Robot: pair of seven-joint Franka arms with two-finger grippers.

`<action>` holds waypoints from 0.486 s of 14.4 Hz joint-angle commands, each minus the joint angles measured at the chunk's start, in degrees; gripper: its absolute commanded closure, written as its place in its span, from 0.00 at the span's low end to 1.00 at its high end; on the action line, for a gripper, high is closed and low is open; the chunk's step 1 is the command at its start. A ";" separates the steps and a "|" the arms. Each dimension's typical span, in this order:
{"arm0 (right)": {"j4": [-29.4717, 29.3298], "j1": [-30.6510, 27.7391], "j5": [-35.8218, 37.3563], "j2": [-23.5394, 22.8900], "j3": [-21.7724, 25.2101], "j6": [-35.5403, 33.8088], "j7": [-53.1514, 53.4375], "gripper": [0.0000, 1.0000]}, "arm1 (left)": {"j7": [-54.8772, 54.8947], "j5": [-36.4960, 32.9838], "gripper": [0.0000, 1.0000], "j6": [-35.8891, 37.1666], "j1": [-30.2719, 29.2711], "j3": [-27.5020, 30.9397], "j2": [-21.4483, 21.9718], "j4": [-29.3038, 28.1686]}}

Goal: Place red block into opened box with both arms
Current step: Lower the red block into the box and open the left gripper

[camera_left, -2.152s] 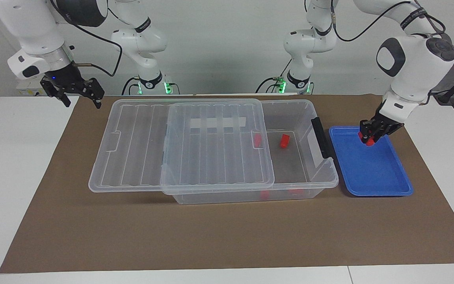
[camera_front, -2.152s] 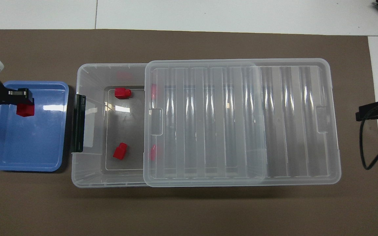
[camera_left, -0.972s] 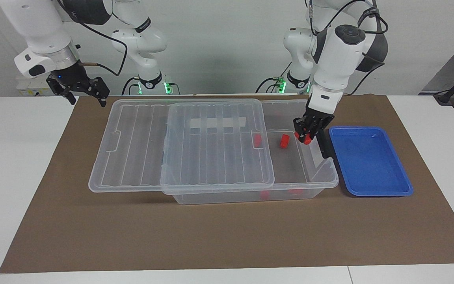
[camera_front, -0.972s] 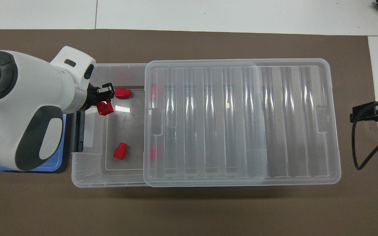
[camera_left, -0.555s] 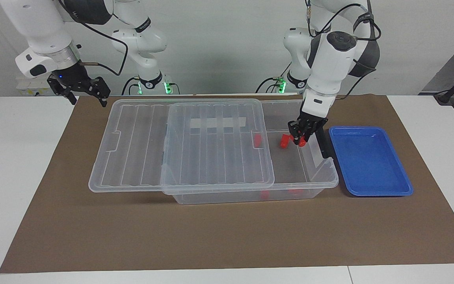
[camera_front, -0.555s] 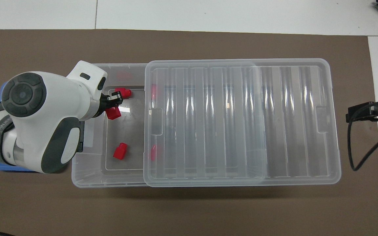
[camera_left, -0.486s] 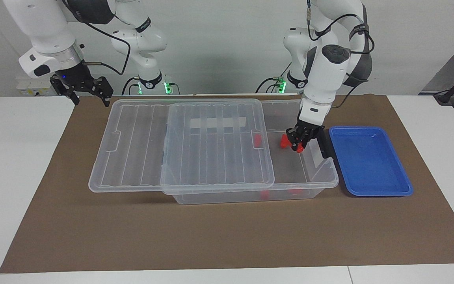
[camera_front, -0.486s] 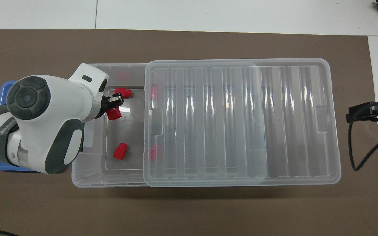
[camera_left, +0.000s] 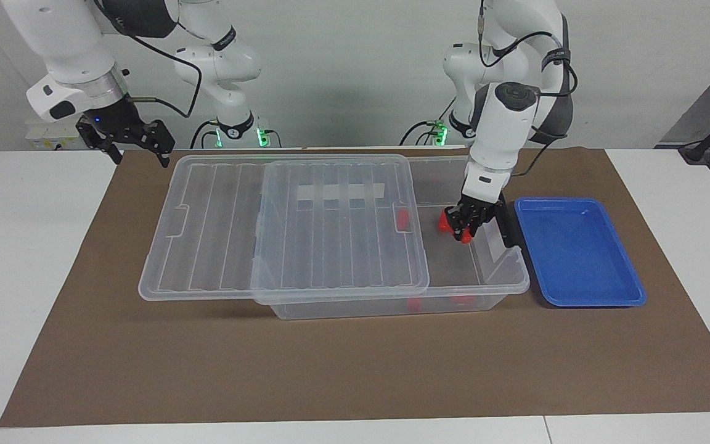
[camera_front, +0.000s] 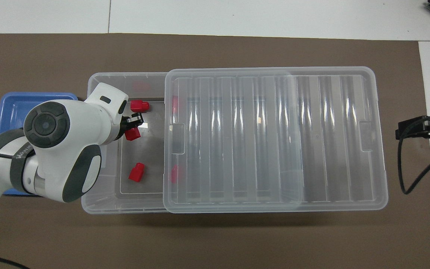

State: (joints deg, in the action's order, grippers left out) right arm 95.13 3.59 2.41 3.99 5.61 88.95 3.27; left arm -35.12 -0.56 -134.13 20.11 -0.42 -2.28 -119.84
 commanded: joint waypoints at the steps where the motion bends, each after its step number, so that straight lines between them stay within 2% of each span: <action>1: 0.05 0.36 -0.39 0.05 0.36 0.09 0.86 0.00 | -2.49 -1.29 1.00 -4.47 0.90 0.77 0.00 -2.94; 7: 0.31 0.28 -0.48 0.32 0.36 -0.18 0.78 0.00 | -5.21 -1.38 1.00 -8.24 1.95 0.86 -4.83 -2.94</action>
State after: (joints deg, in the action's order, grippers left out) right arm 95.14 3.59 2.42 3.99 5.62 88.95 3.27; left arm -37.74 -0.57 -139.28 20.34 -0.46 -5.34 -122.24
